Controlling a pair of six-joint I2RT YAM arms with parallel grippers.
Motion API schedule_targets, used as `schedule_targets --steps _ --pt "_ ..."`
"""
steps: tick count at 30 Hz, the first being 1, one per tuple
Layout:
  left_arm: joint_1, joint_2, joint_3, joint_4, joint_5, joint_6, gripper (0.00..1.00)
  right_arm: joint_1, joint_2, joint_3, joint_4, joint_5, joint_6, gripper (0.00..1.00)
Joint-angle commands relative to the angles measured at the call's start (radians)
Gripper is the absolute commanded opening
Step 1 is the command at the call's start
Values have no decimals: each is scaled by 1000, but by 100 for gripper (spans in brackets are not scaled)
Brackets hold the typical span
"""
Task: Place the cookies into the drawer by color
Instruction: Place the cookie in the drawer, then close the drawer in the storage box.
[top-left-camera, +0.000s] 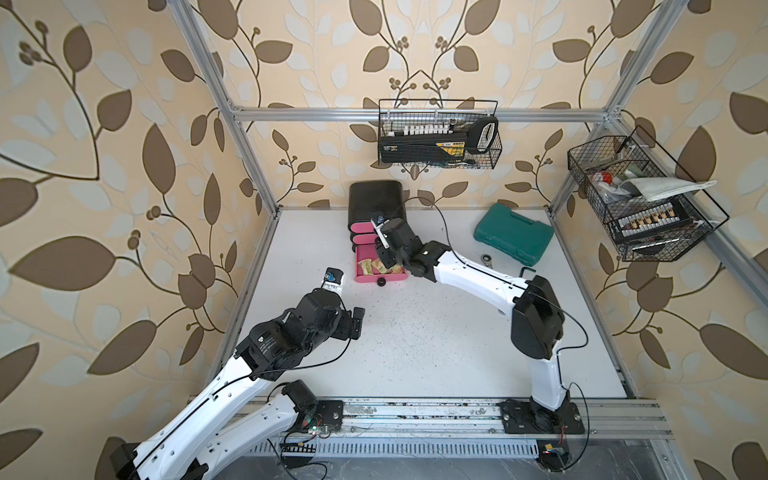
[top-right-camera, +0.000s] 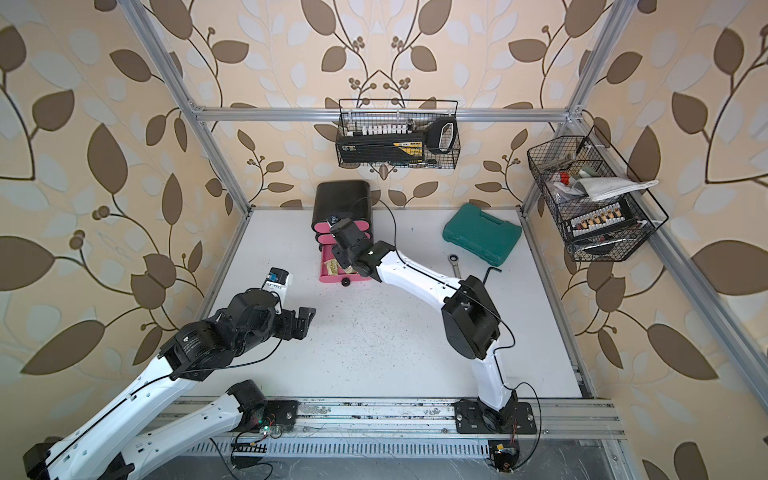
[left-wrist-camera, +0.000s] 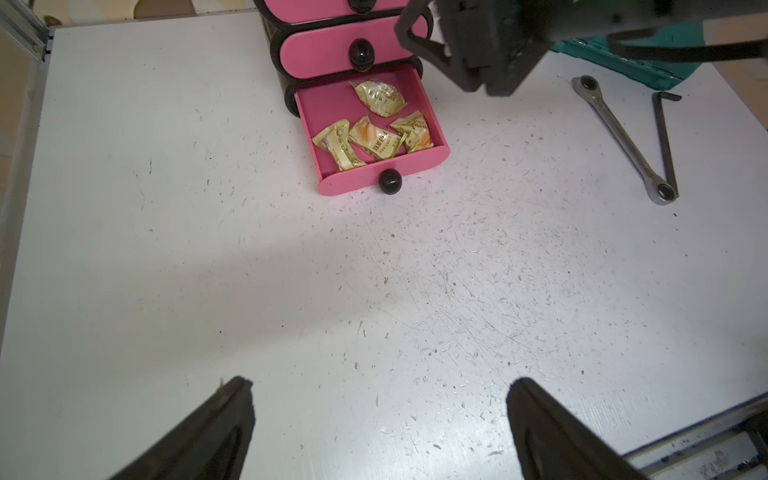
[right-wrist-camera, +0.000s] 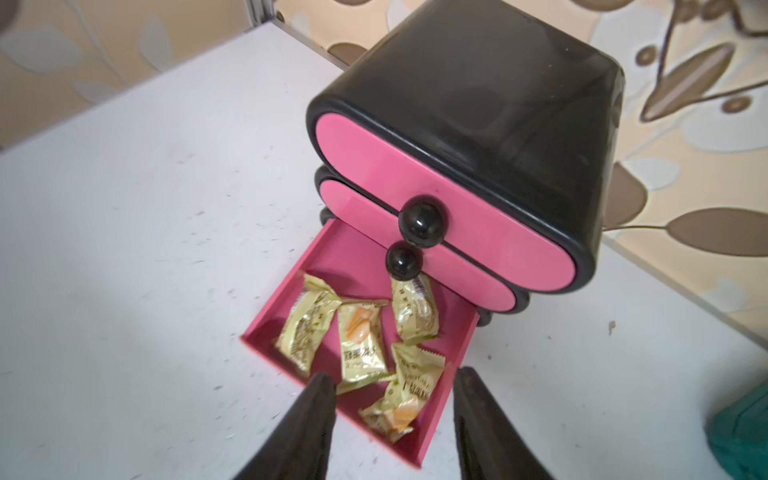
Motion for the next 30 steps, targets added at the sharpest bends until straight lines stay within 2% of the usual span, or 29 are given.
schedule_targets --steps 1,4,8,12,16,18,21,24,26,30 --pt "0 -1 25 -10 -27 -12 98 -28 -154 -213 138 -232 294 48" --pt "0 6 21 -7 -44 -22 98 -48 -335 -474 316 -294 447 49" --pt "0 36 -5 44 -27 -52 98 -58 -596 -811 522 -318 532 55" --pt "0 109 -46 156 40 -182 98 -87 -810 -1014 500 -346 537 62" --pt "2 193 -139 308 -32 -365 99 -123 -1012 -1163 444 -337 561 68" --pt "7 261 -155 358 -78 -455 98 -137 -1120 -1237 430 -328 600 83" --pt "36 384 -147 472 -17 -478 98 -141 -1245 -1346 474 -335 633 97" --pt "76 535 -103 552 55 -485 98 -149 -1319 -1410 468 -309 655 99" --pt "83 629 -47 535 13 -462 97 -161 -1357 -1422 446 -315 665 99" --pt "83 820 40 531 -84 -387 87 -168 -1409 -1399 328 -309 644 99"
